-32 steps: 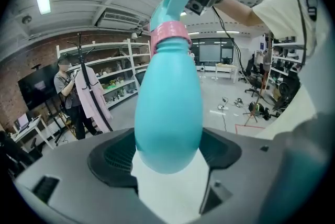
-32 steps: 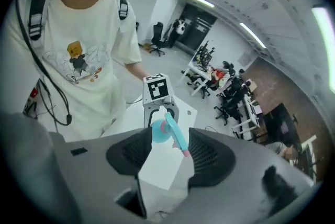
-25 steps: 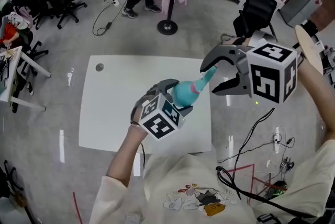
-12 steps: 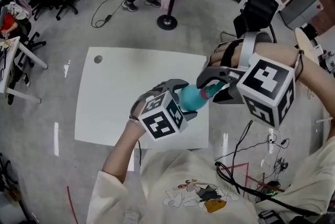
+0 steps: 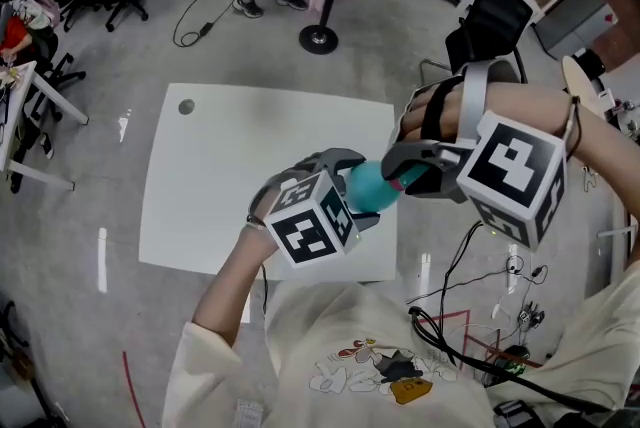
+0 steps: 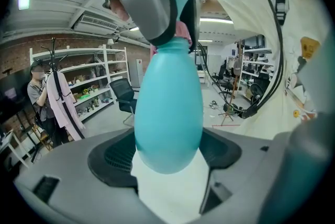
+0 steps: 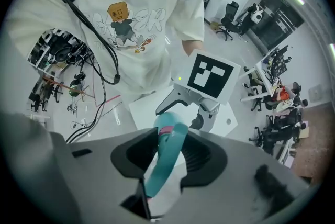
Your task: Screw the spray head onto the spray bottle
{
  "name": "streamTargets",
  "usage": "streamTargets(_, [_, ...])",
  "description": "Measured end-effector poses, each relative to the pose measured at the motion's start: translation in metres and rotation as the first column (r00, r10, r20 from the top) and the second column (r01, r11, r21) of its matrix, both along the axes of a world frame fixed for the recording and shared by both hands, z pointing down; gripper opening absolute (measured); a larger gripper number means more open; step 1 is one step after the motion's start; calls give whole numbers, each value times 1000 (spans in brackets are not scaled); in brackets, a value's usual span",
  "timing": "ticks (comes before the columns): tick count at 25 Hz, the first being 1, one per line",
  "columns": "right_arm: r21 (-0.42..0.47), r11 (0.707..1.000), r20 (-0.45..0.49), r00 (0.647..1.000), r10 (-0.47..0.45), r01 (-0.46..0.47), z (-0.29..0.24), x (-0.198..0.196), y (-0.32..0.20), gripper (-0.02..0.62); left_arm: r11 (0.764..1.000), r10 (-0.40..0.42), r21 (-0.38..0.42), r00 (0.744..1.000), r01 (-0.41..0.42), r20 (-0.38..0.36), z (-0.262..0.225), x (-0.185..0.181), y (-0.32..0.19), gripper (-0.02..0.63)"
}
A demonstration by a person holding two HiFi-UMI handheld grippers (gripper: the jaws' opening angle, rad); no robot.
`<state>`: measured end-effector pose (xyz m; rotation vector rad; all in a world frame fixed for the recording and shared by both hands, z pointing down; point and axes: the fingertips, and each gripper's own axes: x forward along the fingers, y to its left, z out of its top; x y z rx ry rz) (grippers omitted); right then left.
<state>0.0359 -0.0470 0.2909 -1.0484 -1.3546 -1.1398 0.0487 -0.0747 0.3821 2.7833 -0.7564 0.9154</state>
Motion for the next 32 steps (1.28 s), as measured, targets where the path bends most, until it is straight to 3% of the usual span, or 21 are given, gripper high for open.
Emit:
streamTargets(4, [-2, 999, -13, 999, 39, -39, 3, 4, -1, 136, 1000, -18, -21, 1000, 18, 5, 3, 3, 1, 380])
streamTargets(8, [53, 997, -9, 998, 62, -62, 8, 6, -14, 135, 990, -85, -111, 996, 85, -1, 9, 4, -2, 379])
streamTargets(12, [86, 996, -22, 999, 36, -34, 16, 12, -15, 135, 982, -79, -172, 997, 80, 11, 18, 12, 0, 379])
streamTargets(20, [194, 979, -84, 996, -44, 60, 28, 25, -23, 134, 972, -77, -218, 995, 88, 63, 23, 20, -3, 379])
streamTargets(23, [201, 979, -95, 995, -25, 44, 34, 25, -23, 135, 972, -86, -212, 993, 102, 84, 27, 18, -2, 379])
streamTargets(28, [158, 975, -103, 980, 172, -155, 37, 24, -30, 135, 970, -157, -167, 981, 175, 117, 30, 17, -12, 379])
streamTargets(30, [152, 949, -94, 952, 291, -276, 37, 22, -35, 135, 966, -199, -142, 970, 218, 136, 30, 13, -18, 379])
streamTargets(32, [141, 903, -88, 904, 419, -405, 38, 21, -38, 135, 958, -240, -125, 960, 258, 142, 30, 10, -23, 379])
